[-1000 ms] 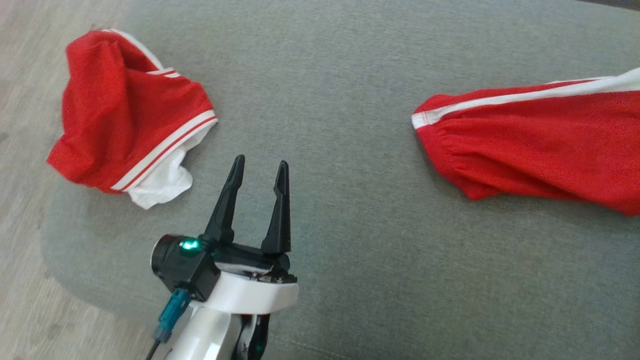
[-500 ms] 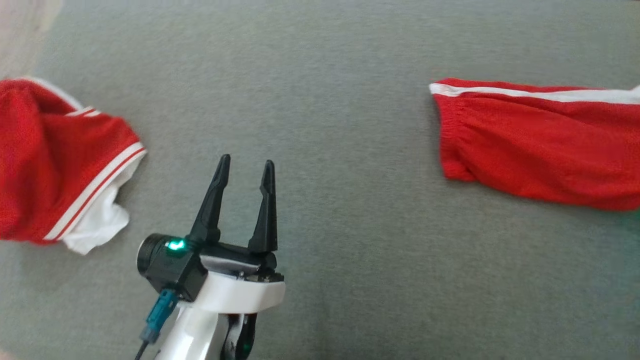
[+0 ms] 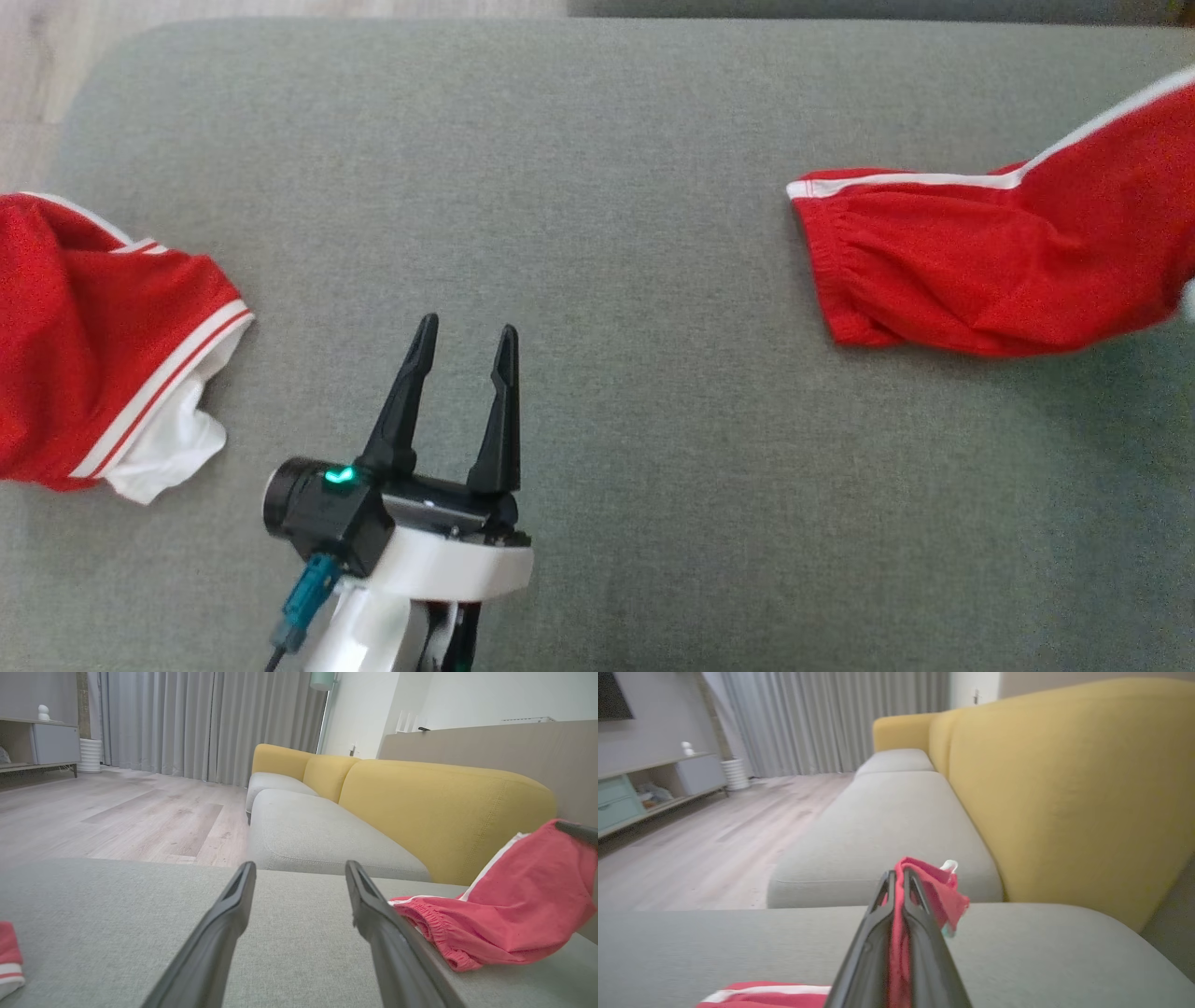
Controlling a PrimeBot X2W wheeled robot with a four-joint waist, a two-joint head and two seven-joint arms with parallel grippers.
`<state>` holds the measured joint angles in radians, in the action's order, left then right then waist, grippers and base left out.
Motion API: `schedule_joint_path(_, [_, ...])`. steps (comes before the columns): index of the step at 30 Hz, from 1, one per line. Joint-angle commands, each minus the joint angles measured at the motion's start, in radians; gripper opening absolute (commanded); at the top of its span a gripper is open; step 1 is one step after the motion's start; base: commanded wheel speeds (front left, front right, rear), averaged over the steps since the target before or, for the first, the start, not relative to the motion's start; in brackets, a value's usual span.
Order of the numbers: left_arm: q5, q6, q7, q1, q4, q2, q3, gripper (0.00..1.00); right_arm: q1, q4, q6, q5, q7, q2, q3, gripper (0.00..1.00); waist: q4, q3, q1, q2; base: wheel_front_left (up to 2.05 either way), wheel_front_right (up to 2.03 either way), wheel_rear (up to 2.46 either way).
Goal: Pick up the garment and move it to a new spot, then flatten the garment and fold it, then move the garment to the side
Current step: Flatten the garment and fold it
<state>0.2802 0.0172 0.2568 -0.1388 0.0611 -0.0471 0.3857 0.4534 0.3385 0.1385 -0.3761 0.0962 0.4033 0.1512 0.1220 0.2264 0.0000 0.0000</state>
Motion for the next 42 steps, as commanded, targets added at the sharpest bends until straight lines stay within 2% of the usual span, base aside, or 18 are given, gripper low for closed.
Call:
schedule_joint_path(1, [-0.004, -0.003, 0.005, 0.000, -0.026, -0.003, -0.036, 1.00, -0.019, -0.088, -0.008, 0.013, -0.002, -0.007, -0.032, 0.00, 0.009, -0.012, 0.0000, 0.0000, 0.00, 0.00, 0.00])
schedule_joint_path(5, [0.001, -0.002, 0.005, 0.010, -0.023, -0.003, -0.035, 1.00, -0.069, -0.247, -0.008, 0.061, 0.030, -0.106, -0.114, 0.00, 0.031, -0.030, 0.0000, 0.0000, 0.00, 0.00, 0.00])
schedule_joint_path(9, [0.010, 0.004, 0.005, 0.013, -0.029, -0.003, -0.033, 1.00, -0.125, -0.306, -0.008, 0.110, 0.058, -0.209, -0.220, 0.00, 0.057, -0.034, 0.0000, 0.0000, 0.00, 0.00, 0.00])
schedule_joint_path(10, [0.014, 0.006, 0.005, 0.013, -0.031, -0.003, -0.034, 1.00, -0.136, -0.298, -0.008, 0.116, 0.057, -0.236, -0.241, 0.07, 0.064, -0.033, 0.0000, 0.0000, 0.00, 0.00, 0.00])
schedule_joint_path(11, [0.017, 0.005, 0.005, 0.012, -0.032, -0.003, -0.031, 1.00, -0.147, -0.286, -0.008, 0.128, 0.054, -0.258, -0.261, 0.91, 0.071, -0.032, 0.0000, 0.0000, 0.00, 0.00, 0.00])
schedule_joint_path(12, [0.023, 0.007, 0.005, 0.011, -0.032, -0.003, -0.027, 1.00, -0.166, -0.268, -0.008, 0.131, 0.027, -0.293, -0.298, 1.00, 0.085, -0.032, 0.0000, 0.0000, 0.00, 0.00, 0.00])
schedule_joint_path(15, [0.029, 0.016, 0.005, 0.016, -0.040, -0.003, -0.028, 1.00, -0.187, -0.269, -0.008, 0.107, -0.034, -0.316, -0.321, 1.00, 0.097, -0.040, 0.0000, 0.0000, 0.00, 0.00, 0.00])
schedule_joint_path(18, [0.029, 0.024, 0.005, 0.034, -0.047, -0.003, -0.040, 1.00, -0.209, -0.278, -0.008, 0.101, -0.089, -0.302, -0.307, 1.00, 0.097, -0.056, 0.0000, 0.0000, 0.00, 0.00, 0.00])
schedule_joint_path(27, [0.009, 0.040, 0.005, 0.108, -0.095, -0.003, -0.081, 1.00, -0.325, -0.254, -0.008, 0.126, -0.201, -0.228, -0.155, 1.00, 0.099, -0.115, 0.0000, 0.0000, 0.00, 0.00, 0.00])
schedule_joint_path(31, [0.003, 0.048, 0.005, 0.151, -0.105, -0.003, -0.103, 1.00, -0.384, -0.237, -0.008, 0.154, -0.259, -0.215, -0.142, 1.00, 0.096, -0.147, 0.0000, 0.0000, 0.00, 0.00, 0.00])
schedule_joint_path(35, [-0.001, 0.051, 0.005, 0.214, -0.106, -0.003, -0.133, 1.00, -0.455, -0.222, -0.008, 0.171, -0.331, -0.200, -0.180, 1.00, 0.086, -0.185, 0.0000, 0.0000, 0.00, 0.00, 0.00])
schedule_joint_path(42, [-0.019, 0.049, 0.005, 0.301, -0.091, -0.003, -0.180, 1.00, -0.569, -0.242, -0.008, 0.236, -0.357, -0.261, -0.182, 1.00, 0.064, -0.247, 0.0000, 0.0000, 0.00, 0.00, 0.00])
